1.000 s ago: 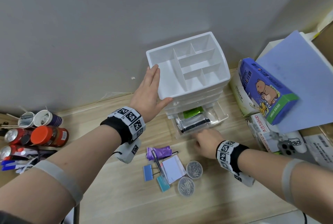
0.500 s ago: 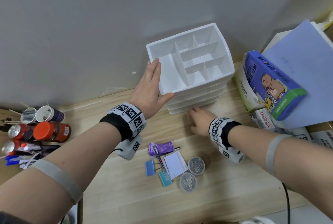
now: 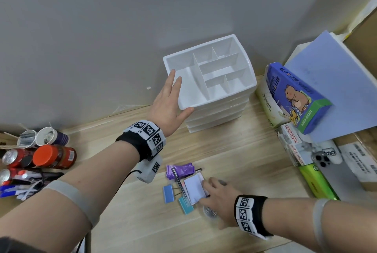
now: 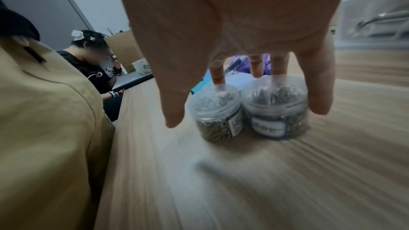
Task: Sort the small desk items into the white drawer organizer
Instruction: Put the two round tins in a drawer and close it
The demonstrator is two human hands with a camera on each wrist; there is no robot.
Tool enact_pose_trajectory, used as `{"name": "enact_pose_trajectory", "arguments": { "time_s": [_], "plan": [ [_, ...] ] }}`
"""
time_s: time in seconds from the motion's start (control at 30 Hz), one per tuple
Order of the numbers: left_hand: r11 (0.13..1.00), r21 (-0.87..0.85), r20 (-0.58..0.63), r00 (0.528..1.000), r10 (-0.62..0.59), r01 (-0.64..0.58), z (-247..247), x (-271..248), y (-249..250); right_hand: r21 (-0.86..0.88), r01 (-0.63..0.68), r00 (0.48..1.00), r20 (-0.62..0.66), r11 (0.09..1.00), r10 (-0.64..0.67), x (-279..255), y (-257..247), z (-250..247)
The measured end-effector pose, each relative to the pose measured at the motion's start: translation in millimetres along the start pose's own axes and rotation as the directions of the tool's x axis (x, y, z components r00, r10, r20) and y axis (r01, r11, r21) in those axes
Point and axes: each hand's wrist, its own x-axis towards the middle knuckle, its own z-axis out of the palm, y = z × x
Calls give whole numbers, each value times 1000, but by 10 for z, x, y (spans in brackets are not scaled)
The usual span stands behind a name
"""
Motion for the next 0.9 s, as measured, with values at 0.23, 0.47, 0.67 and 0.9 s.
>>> {"name": "enact_pose_trajectory", "arguments": {
  "time_s": [0.23, 0.47, 0.67, 0.9],
  "plan": [
    [1000, 3, -251, 968, -4, 5, 221, -425, 96, 169, -171, 978, -93, 971, 189, -36, -87, 105],
    [373, -469, 707, 593, -385, 801, 809, -550, 253, 291, -342, 929, -39, 894, 368, -309, 329, 159],
    [-565, -599, 777, 581, -242, 567, 1053, -93, 465, 421, -443, 837, -122, 792, 533, -565, 916, -27],
    [-692, -628, 693, 662, -287, 357, 1247, 51, 770, 509, -475, 779, -136, 718, 612, -669, 1201, -102]
  ]
}}
